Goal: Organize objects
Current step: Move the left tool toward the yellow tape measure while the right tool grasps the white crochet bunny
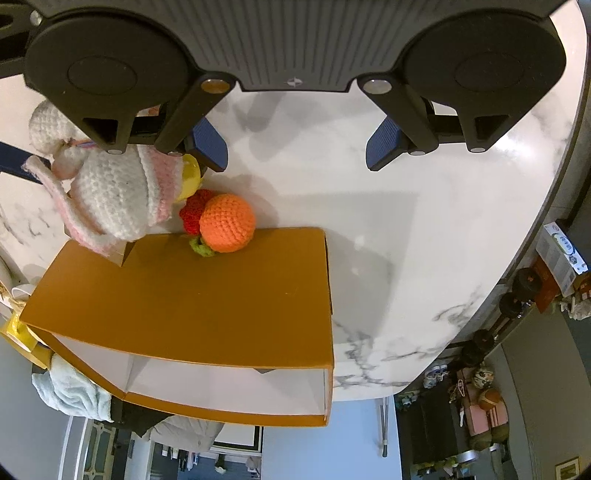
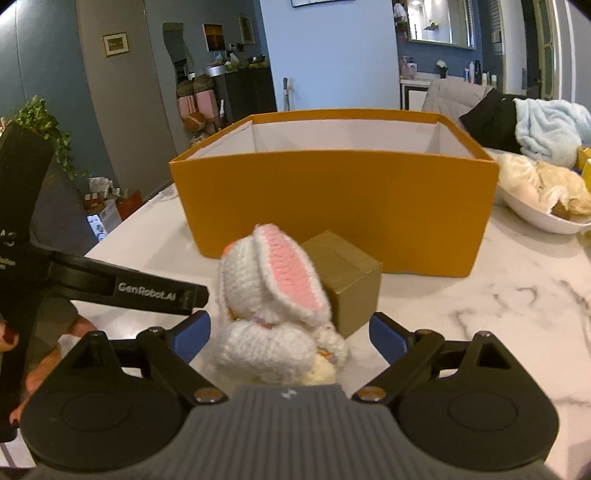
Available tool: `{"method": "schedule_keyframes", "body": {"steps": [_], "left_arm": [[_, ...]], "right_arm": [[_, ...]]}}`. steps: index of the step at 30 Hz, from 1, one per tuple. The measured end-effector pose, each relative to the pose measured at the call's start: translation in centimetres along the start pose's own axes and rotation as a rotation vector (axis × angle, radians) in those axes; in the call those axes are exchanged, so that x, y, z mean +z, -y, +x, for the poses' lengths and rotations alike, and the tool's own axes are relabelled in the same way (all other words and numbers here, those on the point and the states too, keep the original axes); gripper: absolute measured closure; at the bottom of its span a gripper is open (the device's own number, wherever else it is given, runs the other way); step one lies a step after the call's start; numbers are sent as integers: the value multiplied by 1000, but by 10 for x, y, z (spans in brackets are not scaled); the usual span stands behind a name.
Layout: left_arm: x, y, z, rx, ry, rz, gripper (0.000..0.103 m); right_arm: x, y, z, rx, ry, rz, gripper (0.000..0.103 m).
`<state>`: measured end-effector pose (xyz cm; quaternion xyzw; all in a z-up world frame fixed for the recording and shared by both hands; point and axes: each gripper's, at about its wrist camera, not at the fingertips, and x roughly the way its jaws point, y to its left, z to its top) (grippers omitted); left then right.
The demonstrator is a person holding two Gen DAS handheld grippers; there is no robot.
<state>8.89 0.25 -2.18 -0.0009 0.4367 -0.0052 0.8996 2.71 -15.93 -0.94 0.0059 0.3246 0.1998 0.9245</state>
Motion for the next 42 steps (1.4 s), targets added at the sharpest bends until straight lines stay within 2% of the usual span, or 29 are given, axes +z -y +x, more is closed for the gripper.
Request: {"method": "schedule_keyframes", "body": {"steps": [11, 13, 14, 18, 28, 34, 42], "left_arm": [[-2, -2, 2, 10, -9, 7, 6], [-3, -3, 4, 9, -14, 2, 6], [-3, -4, 5, 8, -17, -2, 6], [-3, -5, 8, 5, -26, -12, 6], [-5, 16, 16, -42, -28, 40, 7], [-7, 39, 18, -17, -11, 103, 7], [1, 62, 25, 15, 22, 153, 7]], "right_arm": [[-7, -8, 15, 14, -33, 8, 10], [-10, -7, 19, 5, -34, 15, 14], [-12, -6, 21, -7, -33, 11, 20], [-18, 0, 13, 0, -16, 13, 26], [-50, 34, -33, -32, -3, 103, 26], [-59, 51, -45, -69, 20, 167, 24], [-64, 57, -42, -55, 6, 199, 21]]}}
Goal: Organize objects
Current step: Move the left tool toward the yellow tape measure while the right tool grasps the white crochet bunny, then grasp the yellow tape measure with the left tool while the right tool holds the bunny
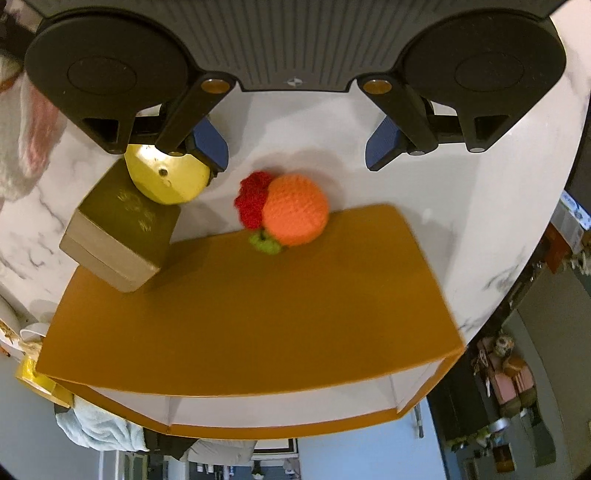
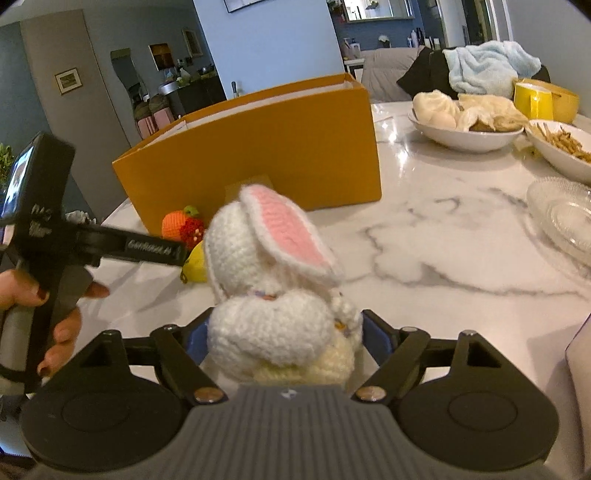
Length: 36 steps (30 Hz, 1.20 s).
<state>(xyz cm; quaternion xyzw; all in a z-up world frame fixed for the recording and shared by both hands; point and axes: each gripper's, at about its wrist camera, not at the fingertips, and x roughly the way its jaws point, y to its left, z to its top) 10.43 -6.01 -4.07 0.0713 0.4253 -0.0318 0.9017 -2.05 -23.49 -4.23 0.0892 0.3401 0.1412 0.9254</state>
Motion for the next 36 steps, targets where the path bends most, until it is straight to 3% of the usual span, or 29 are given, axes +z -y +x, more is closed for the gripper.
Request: {"method": "schedule_keyframes", "body": {"steps": [5, 10, 15, 19, 21, 24, 32, 36], "left_arm": [[-4, 11, -6, -86, 5, 13, 6], [-12, 18, -6, -62, 24, 45, 0], [-16, 3, -6, -67, 23, 22, 1], [-24, -17, -12, -107, 16, -31, 1], [-26, -24, -14, -112, 22, -40, 1], [-27, -36, -18, -113, 35, -59, 1], [-21, -64, -23, -129, 33, -132, 1], [-24, -68, -32, -191, 49, -148, 1]], "right_arm": [[-1, 3, -2, 0, 9, 16, 21], [-2, 9, -9, 6, 22, 17, 26], [5, 16, -10, 6, 38, 45, 28], [14, 18, -1, -76, 49, 41, 28], [19, 10, 7, -131, 39, -18, 28], [22, -7, 19, -142, 39, -110, 28], [23, -37, 42, 69, 12, -125, 28], [22, -21, 36, 47, 37, -41, 28]]}}
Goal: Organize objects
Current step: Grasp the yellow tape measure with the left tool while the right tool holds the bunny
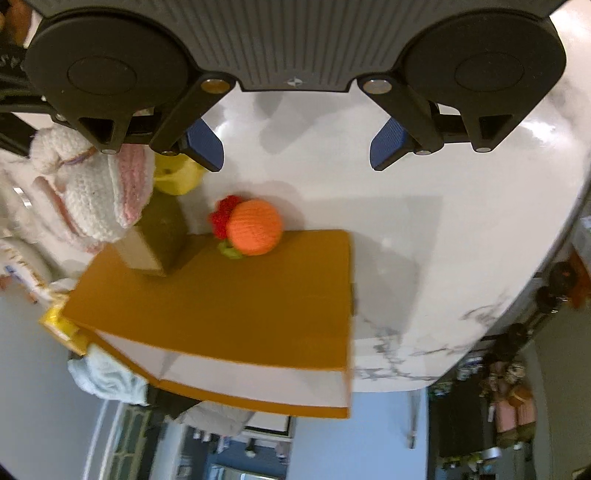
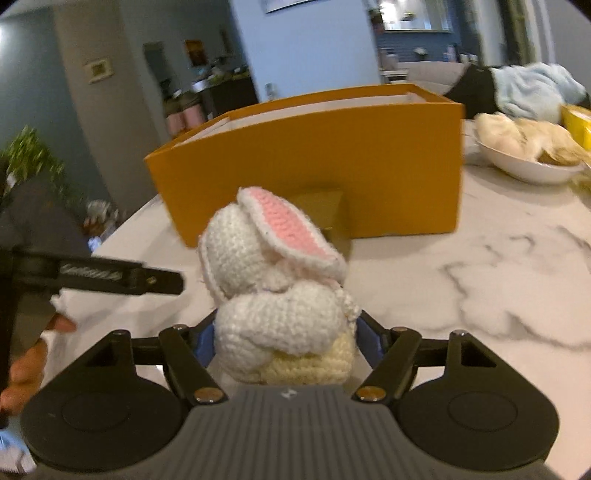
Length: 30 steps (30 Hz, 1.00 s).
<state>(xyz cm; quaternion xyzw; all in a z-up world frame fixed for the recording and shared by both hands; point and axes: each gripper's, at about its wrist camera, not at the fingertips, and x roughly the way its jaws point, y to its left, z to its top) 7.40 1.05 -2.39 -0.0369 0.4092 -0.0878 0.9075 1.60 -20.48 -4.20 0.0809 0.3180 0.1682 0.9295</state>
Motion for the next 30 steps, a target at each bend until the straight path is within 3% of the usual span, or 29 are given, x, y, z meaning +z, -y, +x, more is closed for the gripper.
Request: {"method": "schedule_keyframes", "body": {"steps": [8, 12, 16, 18, 20, 21, 26, 30], "left_arm": [[1, 63, 15, -98, 37, 200, 0], [4, 85, 28, -88, 29, 296, 0], [0, 83, 46, -58, -25, 266, 2], [-3, 77, 43, -38, 20, 254, 8], [-5, 73, 39, -27, 40, 244, 25], [-6, 71, 38, -22, 45, 234, 28], [-9, 47, 29, 4, 63, 177, 30], [-13, 30, 23, 48, 69, 144, 29]], "right_arm": [[-8, 47, -33, -87, 12, 118, 28], [-10, 55, -38, -96, 22, 156, 28], [-12, 54, -40, -88, 28, 179, 28], [-12, 55, -39, -86, 27, 174, 27], [-12, 55, -38, -84, 24, 170, 26], [-12, 55, -37, -84, 23, 169, 26], [-11, 48, -35, -88, 17, 139, 26], [-9, 34, -29, -140, 7, 82, 25]]}}
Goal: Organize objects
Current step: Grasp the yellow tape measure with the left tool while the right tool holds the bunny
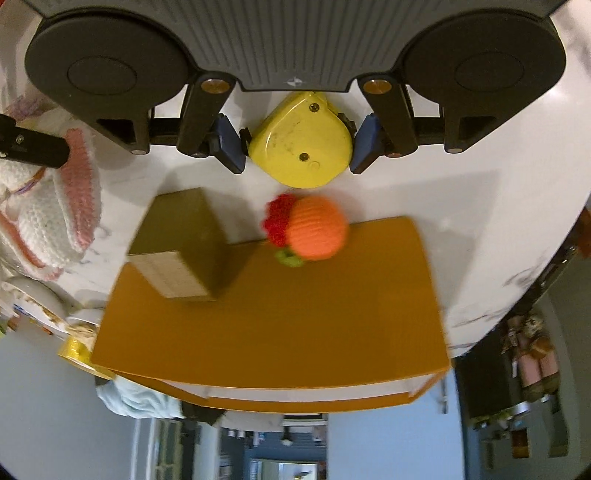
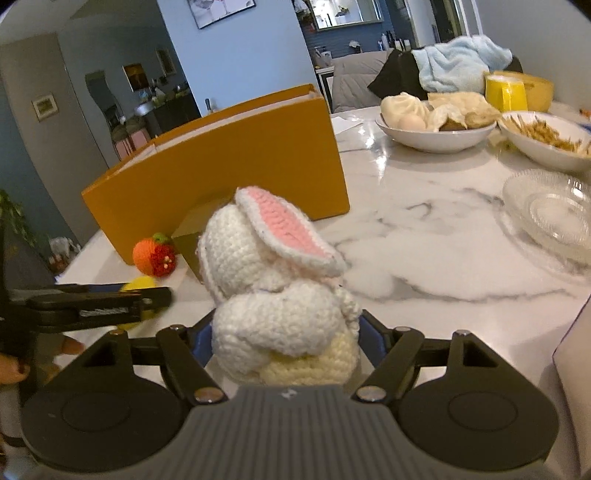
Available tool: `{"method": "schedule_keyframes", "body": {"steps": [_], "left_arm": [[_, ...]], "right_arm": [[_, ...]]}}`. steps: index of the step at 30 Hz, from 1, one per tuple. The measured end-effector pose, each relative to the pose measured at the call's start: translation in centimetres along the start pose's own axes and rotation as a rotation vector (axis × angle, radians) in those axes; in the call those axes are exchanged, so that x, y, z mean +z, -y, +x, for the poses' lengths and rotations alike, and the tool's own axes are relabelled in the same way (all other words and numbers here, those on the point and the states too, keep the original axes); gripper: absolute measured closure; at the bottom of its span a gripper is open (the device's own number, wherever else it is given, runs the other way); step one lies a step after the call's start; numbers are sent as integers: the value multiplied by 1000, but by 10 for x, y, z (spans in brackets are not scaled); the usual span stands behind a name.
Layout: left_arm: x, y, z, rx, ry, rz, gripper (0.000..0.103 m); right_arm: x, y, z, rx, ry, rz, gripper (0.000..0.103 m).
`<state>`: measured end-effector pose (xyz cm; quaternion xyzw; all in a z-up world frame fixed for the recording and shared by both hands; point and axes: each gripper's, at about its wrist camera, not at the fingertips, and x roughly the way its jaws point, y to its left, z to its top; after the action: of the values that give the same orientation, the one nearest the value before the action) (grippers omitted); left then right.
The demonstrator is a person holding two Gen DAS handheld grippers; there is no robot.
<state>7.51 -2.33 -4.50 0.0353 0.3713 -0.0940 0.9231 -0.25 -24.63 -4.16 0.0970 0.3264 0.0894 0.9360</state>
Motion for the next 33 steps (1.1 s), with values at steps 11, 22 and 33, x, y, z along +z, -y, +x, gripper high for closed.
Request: {"method": "schedule_keyframes", "body": {"steps": [11, 22, 33], "left_arm": [[-8, 7, -1, 48, 23, -20, 11], [-13, 8, -3, 50, 44, -23, 6], [-15, 13, -10, 6, 62, -4, 30]], "right_arm": [[11, -32, 24, -83, -28, -120, 17], [12, -33, 35, -77, -55, -128, 16], [8, -33, 32, -53, -45, -142, 27]]}}
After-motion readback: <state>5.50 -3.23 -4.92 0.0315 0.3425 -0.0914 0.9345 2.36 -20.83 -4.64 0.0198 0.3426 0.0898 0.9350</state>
